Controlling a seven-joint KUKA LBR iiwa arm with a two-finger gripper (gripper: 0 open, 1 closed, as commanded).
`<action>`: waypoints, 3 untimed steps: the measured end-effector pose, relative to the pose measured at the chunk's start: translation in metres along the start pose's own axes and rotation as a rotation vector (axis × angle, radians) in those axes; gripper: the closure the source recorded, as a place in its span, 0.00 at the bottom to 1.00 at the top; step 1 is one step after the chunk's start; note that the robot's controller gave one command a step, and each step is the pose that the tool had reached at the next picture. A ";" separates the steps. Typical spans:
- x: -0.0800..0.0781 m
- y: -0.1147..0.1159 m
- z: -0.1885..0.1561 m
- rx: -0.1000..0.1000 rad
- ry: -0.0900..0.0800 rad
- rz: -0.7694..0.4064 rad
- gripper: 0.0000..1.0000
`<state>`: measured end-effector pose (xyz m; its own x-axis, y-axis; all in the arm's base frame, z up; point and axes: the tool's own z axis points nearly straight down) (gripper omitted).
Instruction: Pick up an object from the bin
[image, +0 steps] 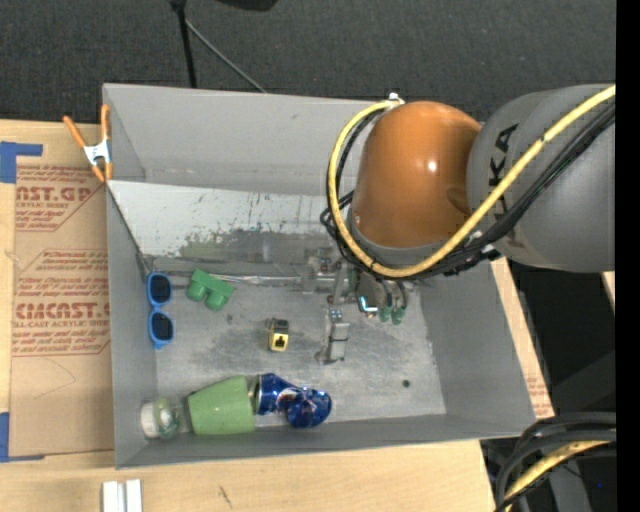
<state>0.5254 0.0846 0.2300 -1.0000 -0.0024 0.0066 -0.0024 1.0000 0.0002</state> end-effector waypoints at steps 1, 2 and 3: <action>0.013 0.014 0.128 -0.002 -0.019 -0.106 0.00; 0.038 0.027 0.150 0.003 -0.011 -0.186 0.00; 0.039 0.027 0.151 0.000 -0.010 -0.184 1.00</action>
Offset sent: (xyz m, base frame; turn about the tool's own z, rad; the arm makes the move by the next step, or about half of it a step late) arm -0.0191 0.0140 -0.1436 -0.1067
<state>0.4854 0.1119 0.0796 -0.9826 -0.1857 -0.0033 -0.1857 0.9826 0.0003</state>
